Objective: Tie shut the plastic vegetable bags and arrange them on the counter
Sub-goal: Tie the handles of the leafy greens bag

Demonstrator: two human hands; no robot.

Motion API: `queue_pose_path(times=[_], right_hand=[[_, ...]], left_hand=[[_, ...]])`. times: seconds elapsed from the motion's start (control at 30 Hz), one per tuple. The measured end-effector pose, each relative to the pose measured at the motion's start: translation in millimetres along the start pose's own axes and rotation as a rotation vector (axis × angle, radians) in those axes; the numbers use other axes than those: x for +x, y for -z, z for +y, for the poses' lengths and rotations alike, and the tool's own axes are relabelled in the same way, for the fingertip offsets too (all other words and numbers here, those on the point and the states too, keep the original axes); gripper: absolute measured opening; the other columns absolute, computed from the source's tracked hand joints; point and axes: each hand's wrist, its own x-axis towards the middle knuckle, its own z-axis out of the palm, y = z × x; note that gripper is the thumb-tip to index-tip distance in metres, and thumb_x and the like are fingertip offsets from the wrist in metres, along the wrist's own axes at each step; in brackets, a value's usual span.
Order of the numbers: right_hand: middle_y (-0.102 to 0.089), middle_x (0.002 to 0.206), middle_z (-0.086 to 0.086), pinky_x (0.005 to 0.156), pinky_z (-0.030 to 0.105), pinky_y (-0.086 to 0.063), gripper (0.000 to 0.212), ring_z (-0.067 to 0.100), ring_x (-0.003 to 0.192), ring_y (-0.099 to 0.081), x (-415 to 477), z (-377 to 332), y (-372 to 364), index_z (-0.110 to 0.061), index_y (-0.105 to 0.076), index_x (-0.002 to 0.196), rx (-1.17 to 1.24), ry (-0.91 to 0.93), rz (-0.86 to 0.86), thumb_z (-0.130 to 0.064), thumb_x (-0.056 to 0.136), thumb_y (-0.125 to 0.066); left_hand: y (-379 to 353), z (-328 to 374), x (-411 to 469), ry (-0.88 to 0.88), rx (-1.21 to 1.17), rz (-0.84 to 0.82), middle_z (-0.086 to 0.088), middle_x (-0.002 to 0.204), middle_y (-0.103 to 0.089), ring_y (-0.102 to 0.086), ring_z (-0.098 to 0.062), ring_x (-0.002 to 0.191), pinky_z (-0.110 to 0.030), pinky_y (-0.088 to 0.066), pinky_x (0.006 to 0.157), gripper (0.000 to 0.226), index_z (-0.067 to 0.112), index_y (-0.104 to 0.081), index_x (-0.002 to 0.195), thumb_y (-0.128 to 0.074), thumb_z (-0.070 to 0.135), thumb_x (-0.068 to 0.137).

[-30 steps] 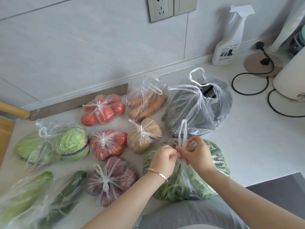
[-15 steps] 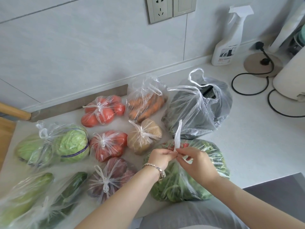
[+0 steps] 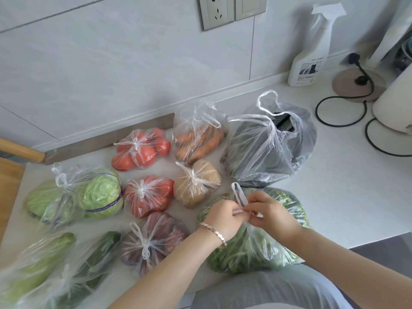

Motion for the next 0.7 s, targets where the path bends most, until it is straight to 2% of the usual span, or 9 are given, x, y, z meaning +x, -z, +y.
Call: queue_pose_path(times=[0.1,0.17,0.27,0.37,0.47,0.57,0.63,0.7], right_hand=[[-0.056,0.08,0.004,0.067,0.001,-0.039,0.013,0.004,0.064,-0.048,-1.8,-1.5,-3.3,-0.003,-0.073,0.076,0.03,-0.033,0.141,-0.01,0.065,-0.071],[-0.061,0.08,0.006,0.068,0.0,-0.04,0.013,0.009,0.071,-0.052,-2.1,-4.8,-5.4,-0.003,-0.073,0.074,0.061,-0.056,0.233,-0.007,0.062,-0.073],[-0.069,0.073,0.005,0.066,0.001,-0.044,0.011,0.012,0.075,-0.057,-4.1,-9.4,-5.2,-0.005,-0.074,0.074,0.107,-0.051,0.288,-0.005,0.062,-0.073],[-0.07,0.068,-0.004,0.066,0.011,-0.05,0.011,0.009,0.074,-0.061,-5.3,-11.7,-3.4,-0.014,-0.075,0.076,0.214,-0.19,0.296,-0.005,0.069,-0.075],[-0.071,0.066,-0.011,0.067,0.014,-0.053,0.026,0.006,0.066,-0.067,-6.0,-13.2,3.0,-0.025,-0.072,0.072,0.471,-0.381,0.206,0.001,0.071,-0.073],[-0.072,0.063,-0.011,0.064,0.011,-0.05,0.022,0.003,0.064,-0.067,-3.5,-12.1,16.5,-0.02,-0.071,0.069,0.628,-0.421,0.085,0.002,0.072,-0.073],[-0.073,0.068,-0.005,0.066,0.012,-0.049,0.015,0.004,0.066,-0.066,0.4,-10.9,25.0,-0.017,-0.07,0.071,0.66,-0.43,0.002,-0.003,0.071,-0.075],[-0.073,0.08,0.009,0.075,0.022,-0.051,0.016,0.014,0.075,-0.066,2.0,-8.2,29.0,-0.013,-0.07,0.08,0.761,-0.471,-0.139,-0.012,0.067,-0.079]], left_hand=[[0.0,1.7,0.2,-0.008,0.027,0.068,0.007,0.051,-0.037,-0.035,-0.005,0.048,-0.015,-0.026,0.043,0.035,0.016,-0.044,0.055,-0.057,0.025,0.086],[-0.8,1.2,-0.7,-0.025,0.01,0.11,0.003,0.052,-0.04,-0.036,-0.009,0.049,-0.015,-0.027,0.044,0.036,0.01,-0.049,0.056,-0.057,0.027,0.086],[-1.4,1.4,-3.3,-0.055,0.007,0.168,-0.004,0.075,-0.054,-0.048,-0.013,0.07,-0.013,-0.032,0.054,0.028,0.001,-0.067,0.084,-0.056,0.026,0.088],[-3.7,1.2,-5.2,-0.112,0.048,0.194,-0.01,0.099,-0.06,-0.054,-0.018,0.092,-0.013,-0.032,0.069,0.026,0.004,-0.068,0.099,-0.053,0.023,0.09],[-4.4,-0.8,-4.2,-0.176,0.069,0.202,-0.009,0.094,-0.056,-0.055,-0.021,0.096,-0.016,-0.031,0.075,0.023,0.008,-0.069,0.099,-0.051,0.02,0.091],[-8.8,-2.4,-5.6,-0.265,0.175,0.257,-0.005,0.085,-0.051,-0.054,-0.02,0.084,-0.014,-0.032,0.07,0.025,0.005,-0.068,0.093,-0.048,0.02,0.092],[-14.6,-6.7,-6.7,-0.321,0.27,0.285,-0.007,0.076,-0.056,-0.056,-0.02,0.069,-0.017,-0.037,0.064,0.03,0.005,-0.065,0.078,-0.043,0.022,0.089],[-20.3,-14.4,-5.2,-0.354,0.229,0.328,-0.008,0.073,-0.057,-0.053,-0.015,0.066,-0.019,-0.039,0.066,0.03,0.006,-0.063,0.074,-0.041,0.022,0.086]])
